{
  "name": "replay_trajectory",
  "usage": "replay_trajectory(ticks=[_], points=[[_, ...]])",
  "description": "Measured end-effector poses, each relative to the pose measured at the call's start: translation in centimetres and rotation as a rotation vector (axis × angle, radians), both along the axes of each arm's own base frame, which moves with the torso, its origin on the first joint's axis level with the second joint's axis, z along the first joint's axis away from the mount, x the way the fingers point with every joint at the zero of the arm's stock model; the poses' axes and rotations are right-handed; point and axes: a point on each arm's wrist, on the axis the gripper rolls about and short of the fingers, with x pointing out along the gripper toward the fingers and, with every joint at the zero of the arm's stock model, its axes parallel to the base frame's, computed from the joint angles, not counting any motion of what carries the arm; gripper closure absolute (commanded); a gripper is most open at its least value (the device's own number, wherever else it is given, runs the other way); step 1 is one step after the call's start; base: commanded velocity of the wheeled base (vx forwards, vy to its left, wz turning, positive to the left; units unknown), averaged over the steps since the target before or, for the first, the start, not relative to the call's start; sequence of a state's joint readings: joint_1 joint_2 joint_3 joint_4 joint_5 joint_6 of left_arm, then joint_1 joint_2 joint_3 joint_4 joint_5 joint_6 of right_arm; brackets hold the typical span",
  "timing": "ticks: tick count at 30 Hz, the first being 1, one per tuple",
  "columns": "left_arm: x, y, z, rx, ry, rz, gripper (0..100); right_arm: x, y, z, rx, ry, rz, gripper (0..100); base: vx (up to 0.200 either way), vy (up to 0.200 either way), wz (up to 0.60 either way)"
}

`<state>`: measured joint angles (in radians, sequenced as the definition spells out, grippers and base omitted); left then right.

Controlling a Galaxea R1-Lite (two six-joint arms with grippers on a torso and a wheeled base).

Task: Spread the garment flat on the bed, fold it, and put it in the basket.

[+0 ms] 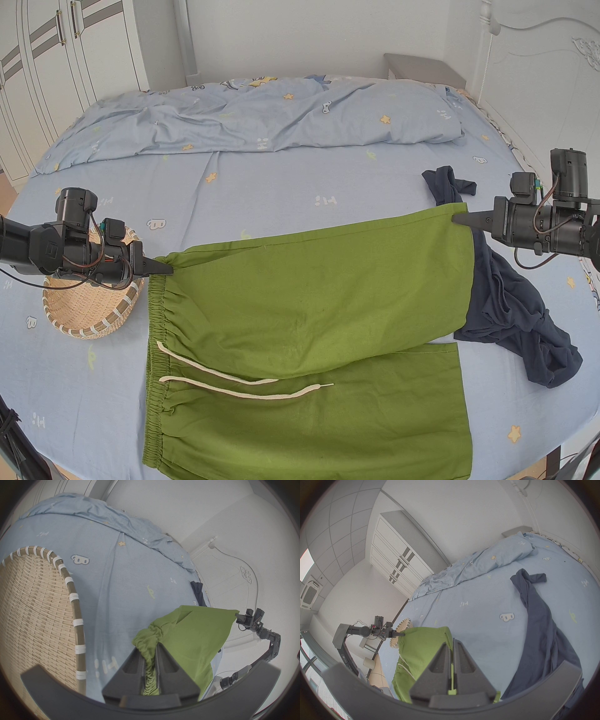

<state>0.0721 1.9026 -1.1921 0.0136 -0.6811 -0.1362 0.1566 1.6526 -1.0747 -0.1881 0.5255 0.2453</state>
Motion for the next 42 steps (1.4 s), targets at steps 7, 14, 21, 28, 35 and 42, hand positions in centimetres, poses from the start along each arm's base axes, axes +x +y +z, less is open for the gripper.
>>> replay_trajectory(ticks=[7,14,21,28,35,42], points=[[0.2,0.1,-0.2,0.002,-0.051,0.005,100,2.7,0.1,-0.1,0.006,-0.054,-0.008,100,0.000,0.000,0.00],[0.8,0.3,-0.3,-0.028,-0.089,0.041,100,5.6,0.2,-1.0,0.003,-0.058,-0.014,100,0.000,0.000,0.00],[1.7,0.7,-1.1,-0.032,-0.131,0.060,100,8.4,0.3,-2.2,0.000,-0.052,-0.021,100,0.000,0.000,0.00],[2.9,1.0,-2.3,-0.034,-0.169,0.068,100,10.9,0.4,-3.6,-0.001,-0.043,-0.027,100,0.000,0.000,0.00],[4.2,1.2,-2.6,-0.067,-0.237,0.095,100,13.3,0.5,-4.5,-0.001,-0.052,-0.037,100,0.000,0.000,0.00],[5.1,1.5,-3.2,-0.109,-0.249,0.133,100,15.0,0.2,-5.8,-0.005,-0.048,-0.053,100,0.000,0.000,0.00]])
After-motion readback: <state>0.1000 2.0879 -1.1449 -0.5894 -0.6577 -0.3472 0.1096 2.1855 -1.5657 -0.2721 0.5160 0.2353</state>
